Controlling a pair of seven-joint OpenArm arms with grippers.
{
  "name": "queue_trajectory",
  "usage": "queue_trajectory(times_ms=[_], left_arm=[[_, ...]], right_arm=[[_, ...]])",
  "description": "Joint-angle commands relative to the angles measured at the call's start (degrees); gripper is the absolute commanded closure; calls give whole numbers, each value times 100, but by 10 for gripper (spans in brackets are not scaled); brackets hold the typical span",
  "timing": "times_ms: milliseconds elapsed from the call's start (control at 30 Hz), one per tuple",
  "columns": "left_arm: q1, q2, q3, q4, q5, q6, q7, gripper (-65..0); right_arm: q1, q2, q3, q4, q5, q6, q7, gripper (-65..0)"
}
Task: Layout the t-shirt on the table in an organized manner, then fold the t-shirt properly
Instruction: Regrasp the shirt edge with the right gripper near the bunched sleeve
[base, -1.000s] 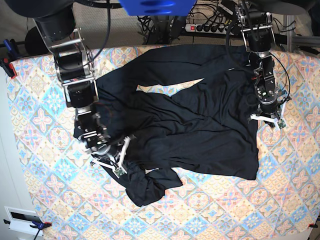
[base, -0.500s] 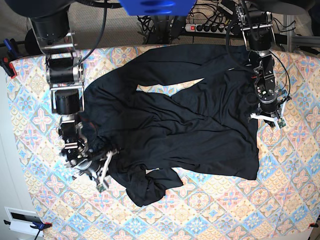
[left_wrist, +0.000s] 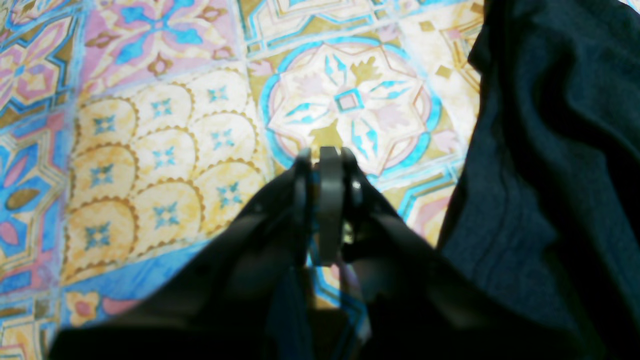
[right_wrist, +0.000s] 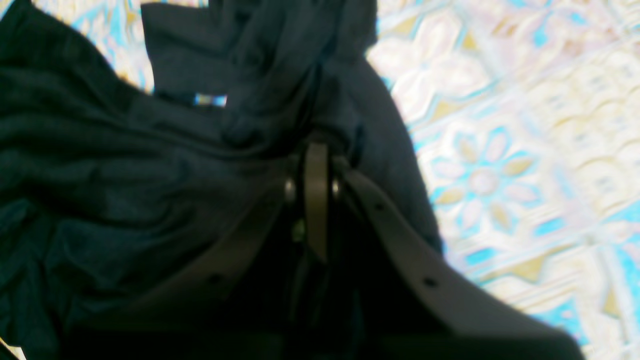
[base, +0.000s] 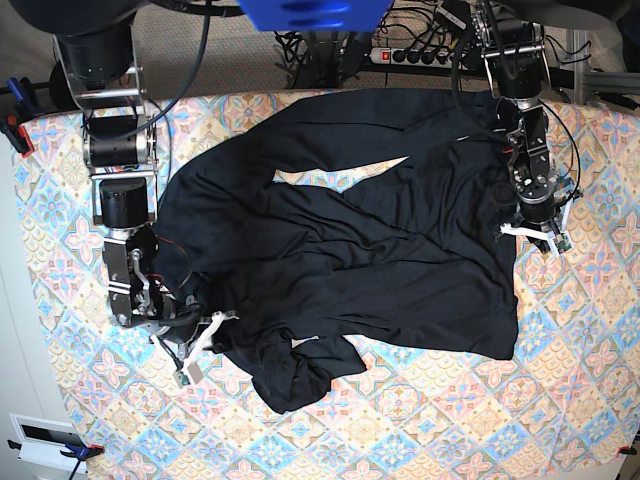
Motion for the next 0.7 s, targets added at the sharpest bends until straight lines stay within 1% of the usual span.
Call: queue_trajectory(times_ms=[0, 67, 167, 300, 400, 467, 567, 667], left_arm=[[110, 43, 12, -78, -49, 52, 748, -30], [110, 43, 12, -78, -49, 52, 748, -30], [110, 69, 12, -78, -49, 52, 748, -30], [110, 69, 12, -78, -49, 52, 748, -30], [110, 69, 12, -87, -49, 52, 748, -30], [110, 69, 12, -87, -49, 52, 748, -30], [110, 69, 12, -87, -49, 52, 748, -30], [110, 69, 12, -87, -49, 61, 748, -30]], right_arm=[[154, 8, 17, -29, 89, 37, 92, 0], [154, -27, 17, -248, 98, 37, 100, 0], [154, -194, -133, -706, 63, 37, 162, 0], [154, -220, -572, -1004, -69, 20, 619, 0], [154, -475, -915, -1268, -78, 11, 883, 0], [154, -589, -1091, -1506, -78, -165, 1129, 0], [154, -598, -1416, -1804, -78, -622, 1560, -1], [154, -598, -1821, -2165, -78, -886, 1973, -1]])
